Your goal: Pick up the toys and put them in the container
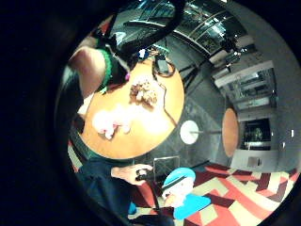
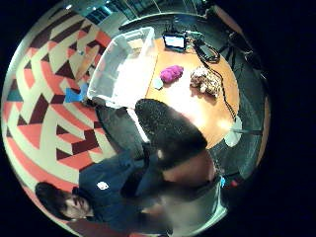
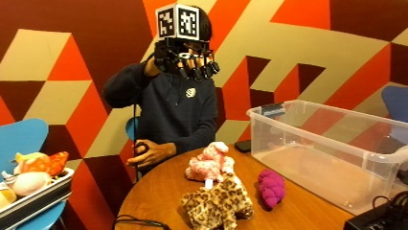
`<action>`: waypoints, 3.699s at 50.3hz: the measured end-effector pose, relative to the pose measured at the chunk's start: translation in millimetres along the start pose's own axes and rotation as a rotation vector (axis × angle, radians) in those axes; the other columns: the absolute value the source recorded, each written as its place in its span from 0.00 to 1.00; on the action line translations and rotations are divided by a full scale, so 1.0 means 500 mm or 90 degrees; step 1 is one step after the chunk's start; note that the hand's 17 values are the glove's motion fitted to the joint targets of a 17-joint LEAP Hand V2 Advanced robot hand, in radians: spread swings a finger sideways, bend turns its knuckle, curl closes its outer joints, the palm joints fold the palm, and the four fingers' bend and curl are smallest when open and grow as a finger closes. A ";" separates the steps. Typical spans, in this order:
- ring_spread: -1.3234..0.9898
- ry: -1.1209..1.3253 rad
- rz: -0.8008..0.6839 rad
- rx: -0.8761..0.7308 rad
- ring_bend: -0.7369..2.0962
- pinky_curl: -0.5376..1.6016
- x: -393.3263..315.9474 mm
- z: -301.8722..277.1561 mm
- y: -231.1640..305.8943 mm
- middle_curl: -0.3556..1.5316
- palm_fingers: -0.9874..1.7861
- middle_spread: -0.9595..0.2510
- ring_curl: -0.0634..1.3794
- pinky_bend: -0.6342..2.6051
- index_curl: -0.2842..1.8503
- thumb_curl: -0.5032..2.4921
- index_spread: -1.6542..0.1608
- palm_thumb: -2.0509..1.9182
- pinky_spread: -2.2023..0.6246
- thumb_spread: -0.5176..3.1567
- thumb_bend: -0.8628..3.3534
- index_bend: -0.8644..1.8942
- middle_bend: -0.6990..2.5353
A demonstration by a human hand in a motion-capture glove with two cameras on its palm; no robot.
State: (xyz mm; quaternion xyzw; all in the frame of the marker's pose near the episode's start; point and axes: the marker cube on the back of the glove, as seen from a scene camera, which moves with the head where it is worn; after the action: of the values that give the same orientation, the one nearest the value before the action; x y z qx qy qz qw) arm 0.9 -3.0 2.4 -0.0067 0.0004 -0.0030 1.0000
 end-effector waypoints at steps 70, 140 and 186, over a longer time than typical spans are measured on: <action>0.40 -0.091 0.010 -0.168 0.65 0.42 0.128 0.543 -0.343 0.49 0.77 0.59 0.42 0.40 0.28 0.38 0.76 0.75 0.64 0.35 0.28 0.54 0.49; 0.40 -0.034 -0.320 -0.046 0.74 0.57 -0.512 0.142 -0.355 0.66 0.30 0.60 0.58 0.56 0.60 0.54 0.73 0.63 0.66 0.27 0.31 0.54 0.54; 0.56 0.013 -0.153 -0.307 0.31 0.43 -0.067 0.346 -0.074 0.38 0.28 0.79 0.27 0.42 0.31 0.34 0.78 0.61 0.78 0.48 0.24 0.38 0.25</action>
State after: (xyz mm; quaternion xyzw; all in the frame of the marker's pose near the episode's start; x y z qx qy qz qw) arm -32.6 -37.5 175.9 -0.2450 0.0106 -0.1217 0.9618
